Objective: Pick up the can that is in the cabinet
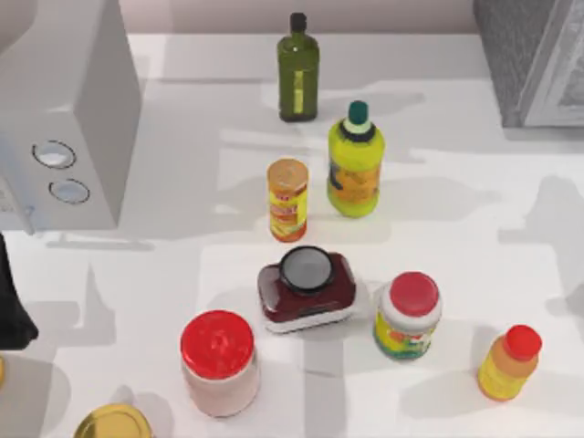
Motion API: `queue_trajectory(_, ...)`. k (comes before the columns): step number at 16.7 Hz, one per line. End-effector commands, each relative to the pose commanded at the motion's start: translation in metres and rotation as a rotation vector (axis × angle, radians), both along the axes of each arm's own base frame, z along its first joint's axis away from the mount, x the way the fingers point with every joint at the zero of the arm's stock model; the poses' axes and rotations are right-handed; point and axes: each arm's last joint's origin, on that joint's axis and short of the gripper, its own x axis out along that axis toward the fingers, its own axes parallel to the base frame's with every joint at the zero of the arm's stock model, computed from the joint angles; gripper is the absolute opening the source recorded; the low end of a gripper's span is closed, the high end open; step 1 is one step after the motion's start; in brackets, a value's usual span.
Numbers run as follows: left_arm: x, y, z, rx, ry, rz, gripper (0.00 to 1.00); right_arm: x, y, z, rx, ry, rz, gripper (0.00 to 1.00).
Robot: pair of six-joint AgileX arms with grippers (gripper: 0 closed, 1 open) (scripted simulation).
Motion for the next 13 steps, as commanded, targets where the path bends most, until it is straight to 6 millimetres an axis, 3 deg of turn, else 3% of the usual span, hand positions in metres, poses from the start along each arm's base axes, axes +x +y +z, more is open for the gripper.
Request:
queue_trajectory(8,0.000,0.000,0.000,0.000,0.000,0.000,1.00,-0.019,-0.012,-0.168,0.001,0.030,0.007,0.00)
queue_trajectory(10,0.000,0.000,0.000,0.000,0.000,0.000,1.00,-0.019,-0.013,-0.195,0.002,0.022,0.009,0.00)
queue_trajectory(13,0.000,0.000,0.000,0.000,0.000,0.000,1.00,-0.019,-0.014,-0.215,0.003,0.008,0.010,0.00)
